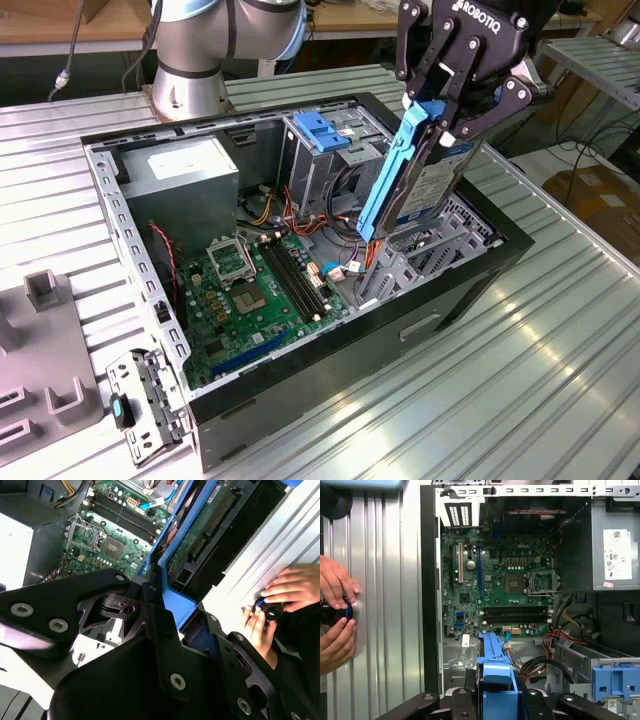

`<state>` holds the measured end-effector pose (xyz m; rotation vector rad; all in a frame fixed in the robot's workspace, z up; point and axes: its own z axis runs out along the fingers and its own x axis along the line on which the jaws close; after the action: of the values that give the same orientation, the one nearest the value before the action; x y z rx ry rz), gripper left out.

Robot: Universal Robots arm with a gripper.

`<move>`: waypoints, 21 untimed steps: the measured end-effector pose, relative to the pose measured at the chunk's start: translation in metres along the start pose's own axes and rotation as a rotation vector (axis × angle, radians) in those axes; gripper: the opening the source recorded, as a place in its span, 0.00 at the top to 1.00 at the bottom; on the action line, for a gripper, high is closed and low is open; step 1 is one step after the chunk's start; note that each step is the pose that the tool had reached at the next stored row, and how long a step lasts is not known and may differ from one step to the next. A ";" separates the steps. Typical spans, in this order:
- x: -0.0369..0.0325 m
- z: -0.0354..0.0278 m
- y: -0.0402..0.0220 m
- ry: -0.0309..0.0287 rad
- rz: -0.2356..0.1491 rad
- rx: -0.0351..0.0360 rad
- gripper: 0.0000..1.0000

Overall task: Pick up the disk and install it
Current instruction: 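Insert the disk into the insertion slot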

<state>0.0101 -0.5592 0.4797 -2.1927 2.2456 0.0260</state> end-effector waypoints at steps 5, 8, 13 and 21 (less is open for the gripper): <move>0.0020 0.0044 -0.0153 0.0002 0.000 0.0000 0.63; 0.0018 0.0063 -0.0265 0.0003 0.000 -0.0001 0.63; 0.0016 0.0104 -0.0390 0.0006 0.000 0.0015 0.63; 0.0071 0.0244 -0.0517 0.0009 -0.001 0.0022 0.63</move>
<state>0.0614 -0.5673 0.4547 -2.1937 2.2434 0.0226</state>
